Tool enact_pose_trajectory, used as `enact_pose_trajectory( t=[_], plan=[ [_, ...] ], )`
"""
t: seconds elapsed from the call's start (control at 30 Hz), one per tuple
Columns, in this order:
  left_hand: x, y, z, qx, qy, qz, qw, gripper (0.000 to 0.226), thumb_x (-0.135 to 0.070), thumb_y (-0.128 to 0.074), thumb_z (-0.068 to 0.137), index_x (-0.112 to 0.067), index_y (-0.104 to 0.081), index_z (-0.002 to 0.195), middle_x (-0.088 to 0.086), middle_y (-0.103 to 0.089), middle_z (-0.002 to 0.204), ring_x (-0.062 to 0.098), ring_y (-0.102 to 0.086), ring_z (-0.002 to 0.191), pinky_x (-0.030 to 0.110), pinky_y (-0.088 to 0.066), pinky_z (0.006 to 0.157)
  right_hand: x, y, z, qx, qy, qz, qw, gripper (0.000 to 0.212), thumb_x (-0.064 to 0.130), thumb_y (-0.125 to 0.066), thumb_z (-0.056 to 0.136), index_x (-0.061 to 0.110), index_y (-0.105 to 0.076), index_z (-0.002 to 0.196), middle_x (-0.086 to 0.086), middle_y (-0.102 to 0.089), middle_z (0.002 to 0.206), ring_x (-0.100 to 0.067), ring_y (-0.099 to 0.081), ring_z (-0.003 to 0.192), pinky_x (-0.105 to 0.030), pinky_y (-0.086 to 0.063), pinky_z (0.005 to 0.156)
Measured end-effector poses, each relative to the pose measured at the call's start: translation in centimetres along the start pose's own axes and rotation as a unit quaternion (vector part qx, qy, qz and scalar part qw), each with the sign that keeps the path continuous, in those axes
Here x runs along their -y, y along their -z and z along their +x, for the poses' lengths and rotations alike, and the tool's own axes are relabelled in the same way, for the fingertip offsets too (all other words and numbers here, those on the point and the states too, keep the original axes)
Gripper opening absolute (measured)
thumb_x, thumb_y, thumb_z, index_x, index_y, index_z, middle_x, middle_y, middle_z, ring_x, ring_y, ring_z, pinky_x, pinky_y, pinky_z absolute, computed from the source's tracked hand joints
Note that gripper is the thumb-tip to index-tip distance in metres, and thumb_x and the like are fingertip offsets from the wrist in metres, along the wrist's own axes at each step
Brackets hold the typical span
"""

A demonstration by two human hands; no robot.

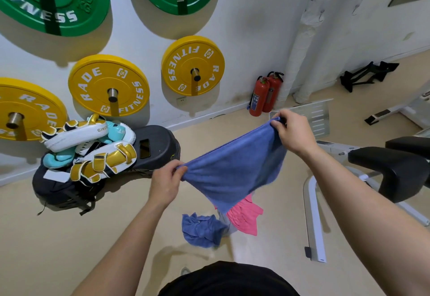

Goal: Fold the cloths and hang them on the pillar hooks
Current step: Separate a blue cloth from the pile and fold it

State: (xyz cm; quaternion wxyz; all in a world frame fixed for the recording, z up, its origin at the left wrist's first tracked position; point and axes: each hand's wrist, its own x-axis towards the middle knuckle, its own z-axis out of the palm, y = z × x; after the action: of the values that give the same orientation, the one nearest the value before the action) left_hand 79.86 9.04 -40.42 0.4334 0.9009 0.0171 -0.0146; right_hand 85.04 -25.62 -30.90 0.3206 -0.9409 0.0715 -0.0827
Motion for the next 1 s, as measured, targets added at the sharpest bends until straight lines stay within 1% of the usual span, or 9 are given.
enact_pose_trajectory(
  t=[0.1, 0.17, 0.27, 0.4, 0.57, 0.67, 0.77, 0.83, 1.0],
  plan=[
    [0.0, 2.0, 1.5, -0.051, -0.017, 0.039, 0.998, 0.011, -0.026, -0.061, 0.097, -0.024, -0.071, 0.092, -0.006, -0.070, 0.078, 0.016, -0.065, 0.076, 0.037, -0.054, 0.069, -1.3, -1.2, -1.2, 0.041, -0.013, -0.007, 0.999, 0.012, 0.023, -0.059, 0.095, 0.014, -0.065, 0.090, -0.007, -0.070, 0.091, -0.028, -0.062, 0.089, -0.035, -0.046, 0.074],
    [-0.2, 2.8, 2.4, -0.063, -0.016, 0.052, 0.997, 0.014, -0.027, -0.058, 0.098, -0.024, -0.072, 0.096, -0.004, -0.071, 0.084, 0.018, -0.064, 0.080, 0.036, -0.052, 0.070, -1.7, -2.2, -2.2, 0.049, -0.017, -0.009, 0.999, 0.015, 0.023, -0.058, 0.096, 0.012, -0.067, 0.090, -0.007, -0.071, 0.090, -0.028, -0.062, 0.088, -0.032, -0.039, 0.069],
    [-0.5, 3.2, 3.1, -0.064, -0.010, 0.063, 0.996, 0.015, -0.027, -0.056, 0.100, -0.025, -0.071, 0.099, -0.005, -0.070, 0.088, 0.016, -0.061, 0.082, 0.030, -0.044, 0.066, -2.2, -3.3, -3.3, 0.046, -0.035, 0.004, 0.998, 0.018, 0.022, -0.056, 0.097, 0.011, -0.069, 0.090, -0.009, -0.072, 0.089, -0.029, -0.062, 0.088, -0.030, -0.035, 0.068],
    [-1.7, 2.6, 3.1, -0.063, 0.027, 0.020, 0.997, 0.017, -0.030, -0.053, 0.099, -0.021, -0.067, 0.093, -0.001, -0.067, 0.086, 0.017, -0.060, 0.082, 0.026, -0.043, 0.061, -2.5, -4.9, -4.6, 0.024, -0.095, 0.046, 0.994, 0.023, 0.023, -0.052, 0.099, 0.009, -0.066, 0.088, -0.009, -0.070, 0.087, -0.027, -0.059, 0.083, -0.029, -0.033, 0.067],
    [-3.7, -0.5, 1.8, -0.056, 0.104, -0.053, 0.992, 0.019, -0.032, -0.056, 0.095, -0.020, -0.066, 0.084, 0.004, -0.067, 0.081, 0.028, -0.063, 0.084, 0.038, -0.050, 0.072, -1.7, -6.5, -7.1, -0.033, -0.144, 0.135, 0.980, 0.018, 0.025, -0.061, 0.093, 0.014, -0.065, 0.079, 0.000, -0.063, 0.071, -0.022, -0.057, 0.072, -0.029, -0.037, 0.065],
    [-4.9, -3.1, 0.0, -0.027, 0.121, -0.107, 0.986, 0.012, -0.032, -0.067, 0.089, -0.023, -0.073, 0.084, -0.003, -0.069, 0.074, 0.022, -0.066, 0.073, 0.047, -0.059, 0.075, -0.4, -7.8, -9.6, -0.038, -0.161, 0.192, 0.967, 0.017, 0.025, -0.071, 0.087, 0.016, -0.066, 0.073, 0.001, -0.064, 0.066, -0.015, -0.057, 0.063, -0.030, -0.043, 0.061],
    [-6.9, -5.4, -2.4, -0.007, 0.126, -0.162, 0.979, 0.007, -0.027, -0.077, 0.084, -0.023, -0.073, 0.081, -0.002, -0.069, 0.074, 0.013, -0.063, 0.060, 0.047, -0.061, 0.068, 1.2, -8.9, -11.9, -0.011, -0.172, 0.245, 0.954, 0.017, 0.025, -0.080, 0.080, 0.021, -0.067, 0.069, 0.005, -0.063, 0.064, -0.009, -0.055, 0.058, -0.029, -0.049, 0.061],
    [-7.8, -6.6, -3.8, 0.001, 0.134, -0.185, 0.974, 0.011, -0.025, -0.080, 0.082, -0.019, -0.071, 0.080, 0.002, -0.070, 0.075, 0.011, -0.064, 0.060, 0.046, -0.061, 0.065, 1.7, -9.4, -13.0, 0.001, -0.173, 0.268, 0.948, 0.015, 0.025, -0.082, 0.078, 0.021, -0.068, 0.073, 0.003, -0.066, 0.069, -0.007, -0.056, 0.060, -0.025, -0.048, 0.062],
    [-7.9, -7.8, -5.4, 0.020, 0.147, -0.217, 0.965, 0.004, -0.015, -0.076, 0.085, -0.019, -0.073, 0.085, 0.001, -0.071, 0.077, 0.004, -0.064, 0.058, 0.046, -0.061, 0.073, 2.0, -10.3, -15.1, 0.044, -0.142, 0.308, 0.940, 0.010, 0.016, -0.071, 0.087, 0.025, -0.074, 0.084, 0.009, -0.073, 0.079, -0.015, -0.069, 0.076, -0.036, -0.057, 0.075]
  ],
)
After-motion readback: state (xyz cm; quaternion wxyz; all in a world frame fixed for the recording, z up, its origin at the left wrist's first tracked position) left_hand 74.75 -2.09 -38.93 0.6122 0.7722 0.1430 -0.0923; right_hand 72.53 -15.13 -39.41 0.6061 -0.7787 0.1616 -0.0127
